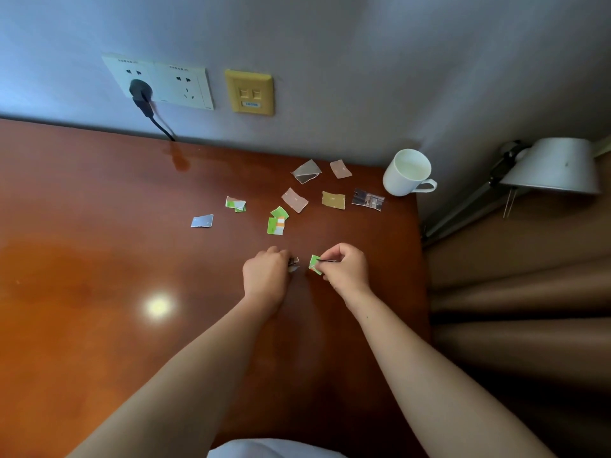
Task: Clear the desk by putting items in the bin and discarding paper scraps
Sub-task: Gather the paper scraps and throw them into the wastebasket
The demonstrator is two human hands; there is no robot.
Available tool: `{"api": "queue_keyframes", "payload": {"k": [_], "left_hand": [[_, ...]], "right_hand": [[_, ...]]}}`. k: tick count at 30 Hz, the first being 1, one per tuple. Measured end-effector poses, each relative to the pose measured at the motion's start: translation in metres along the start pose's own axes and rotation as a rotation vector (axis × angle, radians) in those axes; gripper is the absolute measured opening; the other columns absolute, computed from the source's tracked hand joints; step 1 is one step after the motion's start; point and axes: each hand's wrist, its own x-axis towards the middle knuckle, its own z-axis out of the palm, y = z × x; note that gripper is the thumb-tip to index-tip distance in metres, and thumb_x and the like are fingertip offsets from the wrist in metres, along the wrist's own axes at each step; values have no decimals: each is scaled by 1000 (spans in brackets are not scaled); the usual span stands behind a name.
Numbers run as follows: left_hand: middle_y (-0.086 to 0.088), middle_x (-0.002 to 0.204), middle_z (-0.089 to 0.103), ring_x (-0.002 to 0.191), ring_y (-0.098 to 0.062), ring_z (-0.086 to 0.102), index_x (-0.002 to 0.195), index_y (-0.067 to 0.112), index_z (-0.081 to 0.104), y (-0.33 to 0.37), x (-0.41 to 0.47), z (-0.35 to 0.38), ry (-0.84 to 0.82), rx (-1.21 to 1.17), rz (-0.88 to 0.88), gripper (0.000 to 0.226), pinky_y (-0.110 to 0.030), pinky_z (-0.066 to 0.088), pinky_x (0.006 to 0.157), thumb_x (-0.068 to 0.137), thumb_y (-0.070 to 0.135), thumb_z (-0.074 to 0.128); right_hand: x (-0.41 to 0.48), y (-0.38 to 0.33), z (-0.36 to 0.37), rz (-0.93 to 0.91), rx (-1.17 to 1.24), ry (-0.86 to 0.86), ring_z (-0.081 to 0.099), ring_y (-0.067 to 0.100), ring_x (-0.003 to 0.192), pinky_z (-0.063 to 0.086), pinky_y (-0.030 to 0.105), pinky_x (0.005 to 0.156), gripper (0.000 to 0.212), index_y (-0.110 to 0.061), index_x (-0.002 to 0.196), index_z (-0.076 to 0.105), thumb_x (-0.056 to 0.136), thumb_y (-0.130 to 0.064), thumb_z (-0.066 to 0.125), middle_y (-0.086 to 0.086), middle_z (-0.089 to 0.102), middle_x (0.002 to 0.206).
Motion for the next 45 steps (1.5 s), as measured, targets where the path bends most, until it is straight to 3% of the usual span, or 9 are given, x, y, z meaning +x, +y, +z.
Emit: {"api": "queue_keyframes", "payload": {"k": [6, 15, 22, 27, 30, 32, 37, 42, 45], "left_hand": [[2, 102, 62, 95, -24, 60, 107, 25, 64, 1, -2, 2, 24, -28, 3, 21, -30, 40, 63, 93, 37, 54], [1, 107, 60, 99, -24, 59, 109, 23, 62, 0, 0, -3, -48, 7, 33, 20, -31, 39, 64, 93, 31, 53], [-3, 116, 57, 103, -26, 58, 116, 16, 53, 5, 2, -3, -164, 36, -1, 22, -32, 38, 68, 96, 24, 48], [-8, 103, 52, 93, -34, 56, 100, 10, 45, 5, -13, -12, -173, -447, -205, 26, -37, 40, 71, 100, 35, 41], [-5, 94, 52, 84, -23, 51, 94, 13, 44, 3, -21, -19, -164, -876, -332, 20, -32, 39, 74, 101, 32, 41], [-3, 79, 50, 71, -18, 46, 88, 16, 45, -2, -29, -27, -168, -1108, -401, 17, -29, 38, 66, 100, 27, 44], [-2, 59, 39, 51, -14, 32, 69, 19, 41, -31, -60, -53, -139, -1389, -432, 30, -26, 26, 49, 97, 11, 45], [-1, 59, 38, 51, -12, 35, 89, 15, 53, -89, -95, -79, 30, -1539, -565, 17, -25, 27, 49, 96, 2, 44], [0, 60, 39, 51, -10, 36, 104, 17, 60, -134, -116, -92, 97, -1597, -629, 25, -19, 30, 45, 98, 2, 40]], "right_hand": [[-3, 5, 8, 31, 19, -4, 65, 27, 69, 55, 39, 66, 25, -20, 63, 58, 69, 1, 71, 5, 67, 73], [2, 2, 15, 63, 65, 6, 69, 30, 79, 58, 49, 74, 24, -20, 63, 59, 68, 1, 71, 3, 67, 73], [0, -3, 13, 90, 138, 9, 69, 30, 80, 59, 44, 74, 23, -17, 67, 59, 72, 3, 70, 7, 66, 77], [-11, -13, 8, 107, 279, -28, 62, 12, 65, 52, 19, 55, 21, -11, 75, 58, 78, 8, 67, 4, 62, 77], [-24, -20, 13, 112, 350, -27, 61, 11, 63, 53, 19, 55, 20, -10, 77, 59, 78, 8, 68, 3, 62, 75], [-34, -24, 18, 125, 392, -26, 61, 12, 62, 54, 22, 58, 20, -10, 77, 60, 78, 8, 68, 4, 64, 76], [-64, -40, 42, 96, 439, -95, 63, 12, 62, 57, 25, 62, 17, -9, 80, 62, 78, 7, 69, 6, 67, 79], [-103, -65, 103, 55, 415, -213, 58, 15, 54, 51, 26, 56, 21, -12, 77, 60, 77, 8, 66, 6, 66, 74], [-125, -82, 150, 38, 399, -291, 55, 17, 54, 48, 29, 58, 25, -14, 74, 57, 76, 10, 63, 6, 63, 71]]}}
